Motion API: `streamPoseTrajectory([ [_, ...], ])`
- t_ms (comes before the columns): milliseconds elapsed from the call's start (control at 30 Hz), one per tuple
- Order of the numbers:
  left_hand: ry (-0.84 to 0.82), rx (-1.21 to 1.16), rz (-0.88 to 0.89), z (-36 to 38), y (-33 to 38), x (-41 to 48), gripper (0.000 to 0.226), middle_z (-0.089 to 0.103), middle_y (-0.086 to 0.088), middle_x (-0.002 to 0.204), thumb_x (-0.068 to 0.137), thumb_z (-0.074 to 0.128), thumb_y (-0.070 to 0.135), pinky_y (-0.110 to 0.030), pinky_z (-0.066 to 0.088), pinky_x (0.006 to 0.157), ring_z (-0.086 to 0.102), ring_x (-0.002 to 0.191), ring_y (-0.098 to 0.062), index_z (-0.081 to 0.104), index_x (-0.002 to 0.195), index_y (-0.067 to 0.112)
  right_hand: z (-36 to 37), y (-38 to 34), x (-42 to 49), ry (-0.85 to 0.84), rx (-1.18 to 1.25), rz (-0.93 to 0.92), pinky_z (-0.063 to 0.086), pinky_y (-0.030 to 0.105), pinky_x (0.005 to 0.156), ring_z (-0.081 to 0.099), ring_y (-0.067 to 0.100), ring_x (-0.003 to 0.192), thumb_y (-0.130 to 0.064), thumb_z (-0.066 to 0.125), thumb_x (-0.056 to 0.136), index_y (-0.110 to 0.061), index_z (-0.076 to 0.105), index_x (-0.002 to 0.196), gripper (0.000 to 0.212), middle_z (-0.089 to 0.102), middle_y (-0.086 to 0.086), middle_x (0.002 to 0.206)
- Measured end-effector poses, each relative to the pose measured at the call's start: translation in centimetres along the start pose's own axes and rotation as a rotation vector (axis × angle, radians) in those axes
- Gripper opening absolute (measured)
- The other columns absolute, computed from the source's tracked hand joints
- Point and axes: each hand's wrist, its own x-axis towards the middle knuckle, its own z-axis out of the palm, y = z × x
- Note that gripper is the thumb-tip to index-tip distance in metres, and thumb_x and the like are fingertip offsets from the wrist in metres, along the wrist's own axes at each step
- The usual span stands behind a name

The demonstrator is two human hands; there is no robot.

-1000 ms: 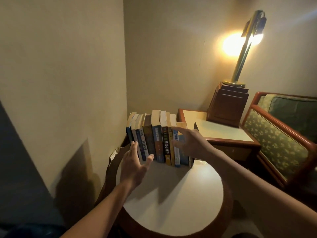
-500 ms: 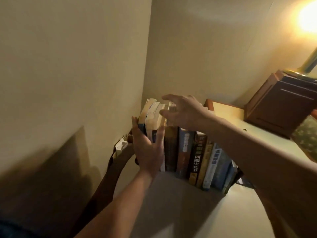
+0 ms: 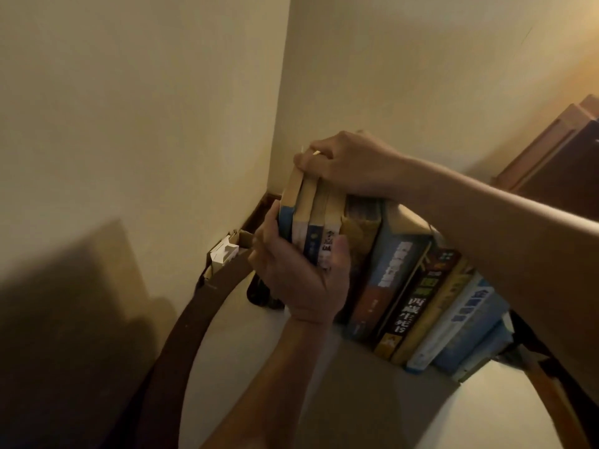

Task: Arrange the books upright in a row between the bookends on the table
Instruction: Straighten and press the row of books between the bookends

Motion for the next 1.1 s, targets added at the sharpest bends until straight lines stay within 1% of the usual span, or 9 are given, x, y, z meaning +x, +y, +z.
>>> streamPoseTrajectory([
  [100, 0.02, 0.031, 0.074, 0.3, -0.8, 0.1, 0.078, 0.057, -0.015, 0.117, 0.086, 0.052, 0.062, -0.051, 0.049, 0.079, 0.058, 0.103, -0.032, 0.043, 0.135, 0.002, -0.1, 0.3, -0.4, 0.003, -0.064, -0.001, 0.047, 0.037, 0.074, 0.06, 0.023, 0.09, -0.072, 0.036, 0.094, -0.03, 0.062, 0.1, 0.051, 0.063, 0.001, 0.099],
  [333, 0.069, -0.034, 0.014, 0.4, -0.2, -0.4, 0.055, 0.062, -0.014, 0.115, 0.1, 0.04, 0.046, -0.051, 0.048, 0.08, 0.059, 0.101, -0.024, 0.049, 0.13, 0.001, -0.2, 0.7, -0.9, 0.005, -0.082, -0.04, 0.036, 0.033, 0.066, 0.055, 0.014, 0.079, -0.069, 0.036, 0.096, -0.038, 0.051, 0.078, 0.039, 0.056, -0.01, 0.083],
  [600, 0.094, -0.013, -0.039, 0.9, -0.5, -0.5, 0.047, 0.065, -0.013, 0.117, 0.106, 0.032, 0.039, -0.044, 0.049, 0.081, 0.055, 0.105, -0.009, 0.053, 0.125, 0.003, -0.3, 0.6, -0.9, -0.034, -0.054, -0.029, 0.034, 0.033, 0.068, 0.053, 0.015, 0.084, -0.067, 0.036, 0.097, -0.039, 0.047, 0.076, 0.038, 0.053, -0.012, 0.083],
  [667, 0.085, -0.005, -0.048, 1.0, -0.5, -1.2, 0.044, 0.063, -0.011, 0.122, 0.106, 0.03, 0.041, -0.044, 0.048, 0.083, 0.054, 0.107, -0.012, 0.048, 0.13, 0.009, -0.4, 0.6, -1.1, -0.052, -0.08, -0.029, 0.037, 0.035, 0.075, 0.053, 0.018, 0.092, -0.067, 0.034, 0.098, -0.039, 0.051, 0.084, 0.036, 0.053, -0.013, 0.087],
  [767, 0.074, 0.011, -0.088, 0.9, -0.9, -2.5, 0.047, 0.059, -0.011, 0.125, 0.105, 0.026, 0.047, -0.047, 0.048, 0.084, 0.054, 0.108, -0.027, 0.042, 0.134, 0.014, -0.8, 0.1, -1.7, -0.08, -0.058, -0.031, 0.044, 0.041, 0.086, 0.056, 0.021, 0.104, -0.064, 0.035, 0.099, -0.033, 0.059, 0.112, 0.042, 0.06, -0.007, 0.105],
  [833, 0.096, 0.026, -0.077, 1.1, -1.3, -2.8, 0.047, 0.054, -0.004, 0.126, 0.105, 0.025, 0.047, -0.049, 0.047, 0.084, 0.051, 0.109, -0.021, 0.041, 0.134, 0.015, -1.1, -0.4, -2.4, -0.108, -0.052, -0.035, 0.041, 0.037, 0.084, 0.054, 0.022, 0.108, -0.056, 0.036, 0.103, -0.034, 0.06, 0.116, 0.035, 0.061, -0.002, 0.116],
  [933, 0.126, 0.041, -0.049, 1.6, -1.7, -2.6, 0.045, 0.052, -0.001, 0.123, 0.104, 0.026, 0.045, -0.046, 0.045, 0.085, 0.052, 0.107, -0.019, 0.043, 0.131, 0.013, -1.4, -1.1, -3.1, -0.18, -0.283, -0.082, 0.036, 0.034, 0.091, 0.045, 0.029, 0.128, -0.041, 0.03, 0.109, -0.027, 0.05, 0.141, 0.041, 0.049, 0.009, 0.143],
  [1033, 0.132, 0.05, -0.036, 1.7, -2.0, -2.8, 0.044, 0.055, -0.005, 0.12, 0.104, 0.027, 0.043, -0.045, 0.044, 0.087, 0.056, 0.105, -0.024, 0.044, 0.129, 0.011, -1.4, -1.2, -3.4, -0.163, -0.325, -0.095, 0.036, 0.034, 0.091, 0.046, 0.032, 0.128, -0.029, 0.032, 0.11, -0.02, 0.049, 0.144, 0.039, 0.049, 0.013, 0.143],
  [1100, 0.129, 0.058, -0.035, 1.6, -2.0, -2.8, 0.044, 0.054, -0.004, 0.121, 0.105, 0.027, 0.043, -0.045, 0.044, 0.087, 0.055, 0.106, -0.024, 0.044, 0.128, 0.009, -1.6, -1.3, -3.5, -0.179, -0.318, -0.093, 0.034, 0.032, 0.095, 0.042, 0.031, 0.132, -0.033, 0.032, 0.11, -0.02, 0.047, 0.147, 0.042, 0.044, 0.012, 0.149],
])
